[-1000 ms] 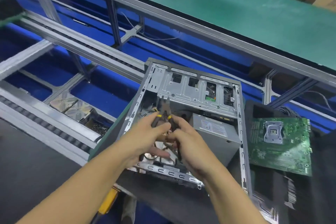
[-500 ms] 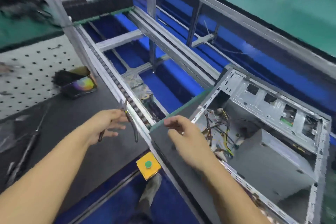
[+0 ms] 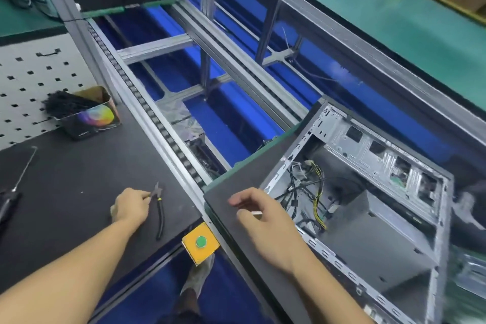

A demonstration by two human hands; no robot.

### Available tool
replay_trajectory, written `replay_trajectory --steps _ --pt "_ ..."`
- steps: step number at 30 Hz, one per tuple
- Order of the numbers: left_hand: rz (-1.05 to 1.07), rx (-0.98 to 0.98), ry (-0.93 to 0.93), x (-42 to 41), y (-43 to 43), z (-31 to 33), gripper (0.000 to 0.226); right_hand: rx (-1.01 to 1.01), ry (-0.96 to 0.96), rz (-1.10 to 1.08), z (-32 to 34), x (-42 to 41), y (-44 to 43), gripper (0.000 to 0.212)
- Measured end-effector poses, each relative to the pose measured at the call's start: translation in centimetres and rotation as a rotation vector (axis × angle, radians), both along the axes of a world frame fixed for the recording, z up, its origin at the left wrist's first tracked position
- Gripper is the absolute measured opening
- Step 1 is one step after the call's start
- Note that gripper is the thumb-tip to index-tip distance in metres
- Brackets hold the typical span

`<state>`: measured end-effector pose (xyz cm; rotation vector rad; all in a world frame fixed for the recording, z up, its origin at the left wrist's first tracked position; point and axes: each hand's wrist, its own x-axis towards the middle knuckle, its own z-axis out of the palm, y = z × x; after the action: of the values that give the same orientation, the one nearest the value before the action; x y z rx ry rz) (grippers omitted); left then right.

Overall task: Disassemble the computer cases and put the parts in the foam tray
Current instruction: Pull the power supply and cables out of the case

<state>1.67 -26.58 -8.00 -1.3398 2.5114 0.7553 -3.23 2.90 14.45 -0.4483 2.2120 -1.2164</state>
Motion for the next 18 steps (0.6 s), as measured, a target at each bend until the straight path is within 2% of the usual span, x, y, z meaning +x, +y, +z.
replay_trajectory --steps 2,3,6,8,12,15,17,18 --pt "0.001 -0.065 -0.027 -0.6 0.6 0.4 0.025 -0.009 -0.008 -0.024 -0.1 -0.2 0.5 0.027" --pt "0.010 -0.082 0.034 -1.2 1.0 1.1 0.027 -0.018 -0.013 -0.040 0.0 -0.2 0.8 0.028" --pt "-0.005 -0.051 0.418 -3.9 3.0 4.7 0.028 -0.072 -0.044 -0.105 0.6 -0.8 2.2 0.028" --pt "-0.051 0.098 0.659 -6.3 5.4 8.8 0.022 -0.085 -0.030 -0.162 1.4 -1.6 3.6 0.025" --pt "-0.359 0.290 0.940 -10.3 12.3 17.5 0.017 -0.082 0.094 -0.337 2.6 -3.7 8.3 0.026" --pt "-0.705 0.325 1.004 -12.4 18.2 21.4 0.018 0.011 0.265 -0.445 2.9 -5.4 13.5 0.021" --pt "-0.937 0.391 0.895 -13.7 22.4 22.5 0.018 0.155 0.321 -0.448 2.8 -6.6 17.4 0.017" --pt "-1.035 0.443 0.769 -14.4 24.4 22.8 0.021 0.270 0.323 -0.416 2.7 -7.2 19.3 0.024"
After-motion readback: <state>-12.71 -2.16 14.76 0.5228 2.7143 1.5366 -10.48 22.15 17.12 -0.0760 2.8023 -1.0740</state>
